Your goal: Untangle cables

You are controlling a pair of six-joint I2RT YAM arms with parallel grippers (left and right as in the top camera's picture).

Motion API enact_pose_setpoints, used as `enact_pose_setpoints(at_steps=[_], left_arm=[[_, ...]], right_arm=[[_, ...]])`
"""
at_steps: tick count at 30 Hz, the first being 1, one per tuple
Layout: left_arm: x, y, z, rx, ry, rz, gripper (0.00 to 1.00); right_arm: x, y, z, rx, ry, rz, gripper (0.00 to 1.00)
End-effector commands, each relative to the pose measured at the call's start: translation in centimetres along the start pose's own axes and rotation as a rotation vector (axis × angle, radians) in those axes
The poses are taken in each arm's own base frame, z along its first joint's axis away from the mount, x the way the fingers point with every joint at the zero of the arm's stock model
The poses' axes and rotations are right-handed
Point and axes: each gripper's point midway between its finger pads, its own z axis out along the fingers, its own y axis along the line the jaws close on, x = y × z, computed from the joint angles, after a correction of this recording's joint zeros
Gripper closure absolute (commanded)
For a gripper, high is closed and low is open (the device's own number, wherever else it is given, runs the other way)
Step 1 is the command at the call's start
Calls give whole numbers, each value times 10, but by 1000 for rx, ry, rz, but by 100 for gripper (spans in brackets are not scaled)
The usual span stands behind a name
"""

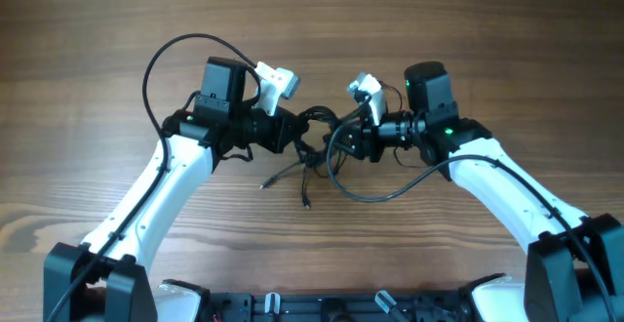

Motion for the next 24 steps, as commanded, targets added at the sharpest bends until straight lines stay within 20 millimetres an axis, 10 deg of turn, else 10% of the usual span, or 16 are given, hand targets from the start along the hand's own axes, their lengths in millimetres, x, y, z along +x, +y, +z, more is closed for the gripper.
enact_pose_setpoints(at_steps=[1,2,5,11,24], left_arm=[[-16,-13,-7,66,-63,-29,96],[-25,-9,-14,58,-99,-71,90],[-44,11,-38,33,-197,-291,11],[-23,25,-39,-31,-143,-605,42],[-8,26,0,-220,-116,-721,58]], right_arm=[[5,7,8,-32,23,30,96],[4,1,8,5,21,81,96],[-3,-4,8,32,-3,90,96],[-7,-26,6,157,-30,175,96],[-8,-20,7,126,-30,164,96]])
